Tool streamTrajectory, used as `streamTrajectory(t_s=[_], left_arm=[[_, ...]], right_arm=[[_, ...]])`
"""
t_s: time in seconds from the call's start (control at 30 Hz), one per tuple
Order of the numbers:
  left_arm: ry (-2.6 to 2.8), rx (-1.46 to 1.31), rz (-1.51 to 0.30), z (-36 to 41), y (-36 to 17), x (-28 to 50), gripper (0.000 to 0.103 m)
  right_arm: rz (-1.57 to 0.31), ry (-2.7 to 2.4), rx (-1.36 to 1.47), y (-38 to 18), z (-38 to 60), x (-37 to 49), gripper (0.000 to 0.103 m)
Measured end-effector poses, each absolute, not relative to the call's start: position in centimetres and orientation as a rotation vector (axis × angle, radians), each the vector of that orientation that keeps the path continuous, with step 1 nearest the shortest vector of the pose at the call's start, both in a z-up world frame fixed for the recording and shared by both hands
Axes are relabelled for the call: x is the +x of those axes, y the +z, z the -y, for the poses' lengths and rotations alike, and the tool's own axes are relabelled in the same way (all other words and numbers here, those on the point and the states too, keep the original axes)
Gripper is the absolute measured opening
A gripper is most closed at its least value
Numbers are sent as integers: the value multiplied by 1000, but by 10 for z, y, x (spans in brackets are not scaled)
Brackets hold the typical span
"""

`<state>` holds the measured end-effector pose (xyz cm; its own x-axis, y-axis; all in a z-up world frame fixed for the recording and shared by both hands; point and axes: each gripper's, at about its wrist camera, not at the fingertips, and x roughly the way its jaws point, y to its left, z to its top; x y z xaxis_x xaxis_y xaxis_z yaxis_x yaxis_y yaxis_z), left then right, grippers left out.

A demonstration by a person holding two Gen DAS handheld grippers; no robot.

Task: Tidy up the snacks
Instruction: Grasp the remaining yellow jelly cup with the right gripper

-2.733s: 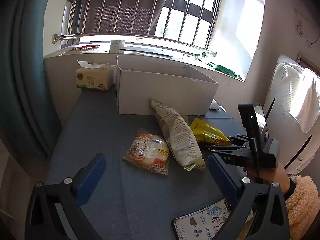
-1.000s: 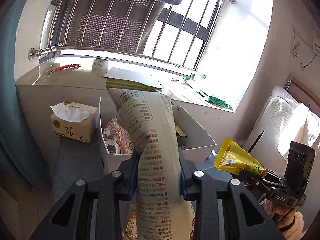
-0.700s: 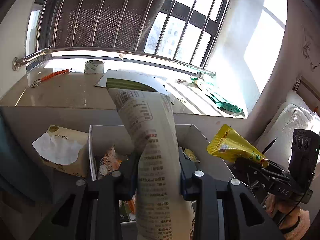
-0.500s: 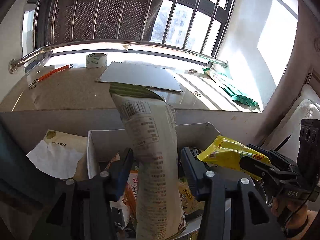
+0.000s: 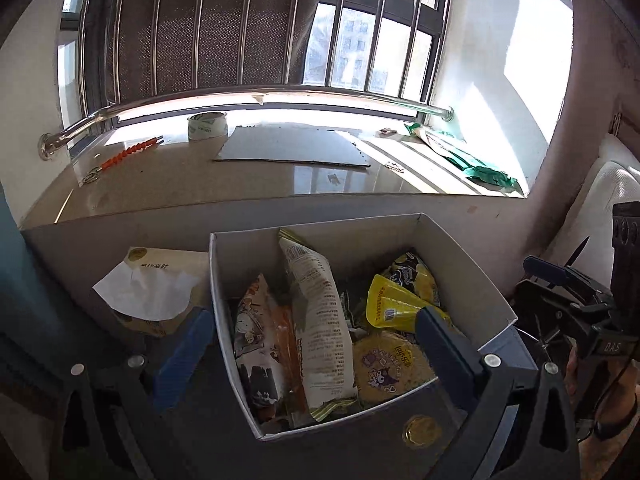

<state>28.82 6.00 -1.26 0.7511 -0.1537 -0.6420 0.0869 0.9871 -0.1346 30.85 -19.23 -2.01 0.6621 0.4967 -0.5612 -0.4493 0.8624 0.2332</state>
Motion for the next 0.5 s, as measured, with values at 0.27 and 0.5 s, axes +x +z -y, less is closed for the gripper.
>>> streamTrajectory(t_s=[0.27, 0.5], left_arm=[[-168, -58, -618, -45, -17, 182, 103], [-209, -117, -579, -26, -52, 89, 103]], right_arm=[[-582, 636, 89, -24, 209, 209, 103], [-623, 657, 197, -69, 232, 138, 103]])
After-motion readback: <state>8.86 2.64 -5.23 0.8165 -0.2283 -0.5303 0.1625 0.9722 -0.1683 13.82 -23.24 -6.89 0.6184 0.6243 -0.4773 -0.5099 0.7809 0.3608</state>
